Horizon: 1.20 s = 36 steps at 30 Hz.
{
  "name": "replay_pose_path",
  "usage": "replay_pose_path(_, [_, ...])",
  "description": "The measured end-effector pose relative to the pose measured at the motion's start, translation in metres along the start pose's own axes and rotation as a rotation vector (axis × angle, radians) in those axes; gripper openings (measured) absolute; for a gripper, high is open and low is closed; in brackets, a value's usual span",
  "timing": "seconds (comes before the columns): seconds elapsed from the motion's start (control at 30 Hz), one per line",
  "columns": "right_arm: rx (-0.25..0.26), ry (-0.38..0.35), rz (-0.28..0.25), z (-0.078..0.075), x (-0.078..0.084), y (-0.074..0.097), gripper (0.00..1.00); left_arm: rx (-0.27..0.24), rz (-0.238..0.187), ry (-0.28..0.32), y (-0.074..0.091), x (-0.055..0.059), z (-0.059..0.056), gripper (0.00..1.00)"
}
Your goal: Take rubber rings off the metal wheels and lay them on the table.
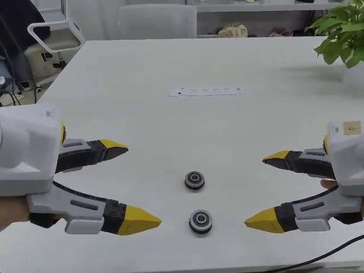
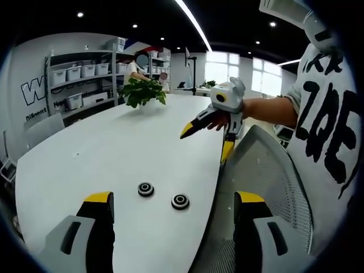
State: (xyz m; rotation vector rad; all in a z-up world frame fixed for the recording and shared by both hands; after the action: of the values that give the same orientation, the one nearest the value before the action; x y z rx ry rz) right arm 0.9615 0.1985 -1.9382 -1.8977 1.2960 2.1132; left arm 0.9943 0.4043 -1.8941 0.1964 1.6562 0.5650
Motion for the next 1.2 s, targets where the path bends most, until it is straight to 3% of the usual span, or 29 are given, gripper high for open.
replay_pose_path(0.23, [-0.005,0.001,0.008,-0.002,0.003,-0.004,0.78,0.014,0.008,-0.008,-0.007,0.000,0.001,0.85])
replay_pose_path(0.4, [-0.012,-0.024,-0.018,-0.004,0.000,-0.006,0.79,0.025,0.020,-0.006,-0.013,0.004,0.002,0.85])
replay_pose_path(1.2, [-0.037,-0.010,0.025,-0.007,0.015,-0.024,0.77,0.046,0.048,0.016,-0.032,0.017,0.008,0.83])
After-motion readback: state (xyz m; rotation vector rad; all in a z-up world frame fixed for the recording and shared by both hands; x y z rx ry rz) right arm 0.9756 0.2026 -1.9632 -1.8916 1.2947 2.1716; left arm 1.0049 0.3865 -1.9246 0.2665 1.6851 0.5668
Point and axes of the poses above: the centre of the closed fingertips' face, and the gripper's own axes: y roughly backward along the fingers, z roughly to its left, x roughly out of its underside, the point moved 4 cm from there along y, roughly backward along the fingers, and after that the axes turned 4 degrees about y, right-handed, at the moved point
